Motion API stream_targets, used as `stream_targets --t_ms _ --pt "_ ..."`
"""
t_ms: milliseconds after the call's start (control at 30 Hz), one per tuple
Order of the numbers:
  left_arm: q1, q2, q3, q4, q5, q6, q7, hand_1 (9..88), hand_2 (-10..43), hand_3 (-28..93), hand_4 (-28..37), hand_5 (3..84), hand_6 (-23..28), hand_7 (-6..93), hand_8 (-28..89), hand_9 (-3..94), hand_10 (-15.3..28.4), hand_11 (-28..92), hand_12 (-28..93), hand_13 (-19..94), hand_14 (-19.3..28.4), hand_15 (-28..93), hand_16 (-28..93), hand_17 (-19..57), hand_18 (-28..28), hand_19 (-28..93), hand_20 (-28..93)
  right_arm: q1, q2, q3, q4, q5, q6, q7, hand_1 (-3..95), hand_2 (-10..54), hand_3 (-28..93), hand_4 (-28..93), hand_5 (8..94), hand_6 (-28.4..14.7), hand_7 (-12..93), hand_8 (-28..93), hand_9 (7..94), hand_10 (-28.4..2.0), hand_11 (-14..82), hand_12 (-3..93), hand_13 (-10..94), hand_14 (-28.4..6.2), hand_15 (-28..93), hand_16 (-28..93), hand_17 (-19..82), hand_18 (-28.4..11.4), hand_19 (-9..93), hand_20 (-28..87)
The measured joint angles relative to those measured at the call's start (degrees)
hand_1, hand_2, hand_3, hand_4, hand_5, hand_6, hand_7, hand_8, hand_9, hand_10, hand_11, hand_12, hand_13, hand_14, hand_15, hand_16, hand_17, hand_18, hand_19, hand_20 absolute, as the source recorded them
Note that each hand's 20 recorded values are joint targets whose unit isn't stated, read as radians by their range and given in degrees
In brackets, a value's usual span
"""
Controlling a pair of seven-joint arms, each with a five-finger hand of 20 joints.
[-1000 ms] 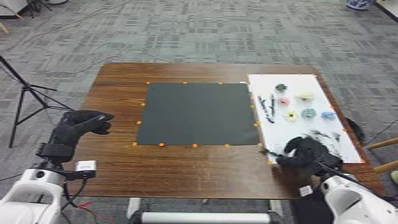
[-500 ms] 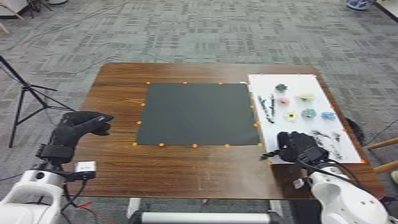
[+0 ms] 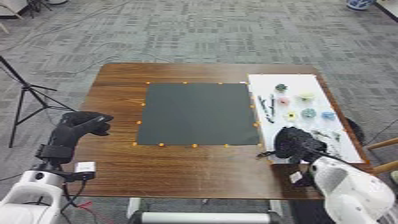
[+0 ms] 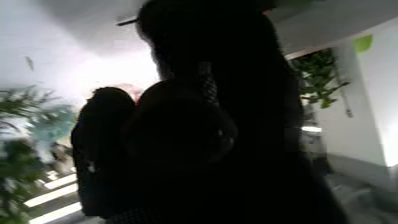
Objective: Arrange flowers
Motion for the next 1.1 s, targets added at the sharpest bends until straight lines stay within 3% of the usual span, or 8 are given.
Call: stream_targets --t_ms 133,400,733,800,867,967,1033,1100 --pt "-0.18 0.06 0.05 0.03 -0.11 0.0 0.02 33.0 -0.4 64 -14.1 61.0 3.2 21.7 -7 61.1 16.0 33 19 50 19.6 58 4 10.2 19.2 56 56 1.47 -0.33 0.43 0.95 8.55 -0.51 1.05 92.5 -9.5 -22 47 77.1 -3.9 23 29 93.7 -10.1 23.1 38.5 94 -1.8 59 25 74 -4.8 93 40" --pt "-0.23 0.58 -0.07 0.04 -1.3 0.16 0.13 33.1 -0.3 64 -14.2 61.0 3.3 21.7 -7 61.3 16.1 33 19 51 19.7 58 4 10.2 19.3 56 56 2.03 -0.77 0.18 1.99 16.16 8.17 1.4 92.4 -9.5 -23 48 77.3 -4.4 25 28 93.7 -9.9 24.3 38.3 94 -1.4 60 25 75 -4.5 93 41" --pt "-0.1 1.16 -0.68 0.16 -2.92 0.57 0.26 31.7 0.7 64 -15.7 61.0 3.3 21.9 -7 61.0 16.1 32 19 50 19.7 55 3 10.2 19.1 54 55 10.11 -0.6 -0.95 -1.54 20.62 8.67 0.2 91.8 -9.5 -22 49 77.3 -4.7 26 27 93.7 -10.1 25.6 36.9 94 -1.0 61 24 75 -3.9 93 41" --pt "0.29 1.6 -0.98 0.38 -4.65 1.4 0.29 29.5 2.3 65 -19.2 61.1 3.2 22.1 -7 60.0 15.9 30 18 49 19.8 47 3 10.4 18.0 48 49 13.22 -1.67 -2.93 -1.15 23.55 7.64 1.18 91.8 -9.5 -22 49 77.2 -4.7 26 26 93.7 -10.2 25.8 36.4 94 -0.9 61 24 75 -3.5 93 41" --pt "0.79 2.56 -0.95 1.06 -8.22 3.44 0.63 25.8 4.9 66 -24.7 61.1 2.9 22.4 -7 58.9 15.7 27 16 48 19.7 39 3 10.2 16.6 38 39 17.2 -3.55 -6.07 -0.02 27.57 5.82 3.53 90.8 -9.5 -19 47 77.1 -4.8 27 25 93.7 -10.3 26.7 34.9 94 -0.9 61 23 76 -3.3 93 40" --pt "0.84 4.94 0.27 3.43 -13.71 9.19 1.84 22.7 6.9 68 -27.6 61.0 2.8 22.4 -8 58.6 15.6 26 16 47 19.4 35 3 9.4 16.3 33 34 23.43 -7.54 -11.06 2.98 35.7 2.46 9.61 88.0 -9.5 -10 42 76.9 -5.0 28 24 93.7 -10.6 26.9 34.2 94 -0.9 61 23 76 -2.8 93 39" --pt "0.21 6.74 1.81 5.74 -15.99 13.3 2.71 21.1 8.6 67 -28.0 61.0 2.7 22.3 -8 58.6 15.6 26 16 47 19.4 34 3 8.9 16.3 31 32 26.82 -10.6 -13.3 5.34 42.17 1.17 14.18 86.9 -9.5 -7 40 76.9 -5.2 28 24 93.7 -10.9 26.8 33.7 94 -0.9 61 23 76 -2.7 93 39" --pt "-0.54 7.9 2.51 7.68 -17.65 15.26 3.02 19.8 9.9 67 -28.2 61.0 2.7 22.2 -8 58.6 15.6 26 16 47 19.3 34 3 8.1 15.8 27 29 29.58 -13.53 -14.91 7.71 48.5 1.2 18.11 71.2 -9.5 41 2 76.5 -5.4 29 23 93.7 -11.1 26.4 33.3 94 -0.8 61 23 77 -2.3 91 41"
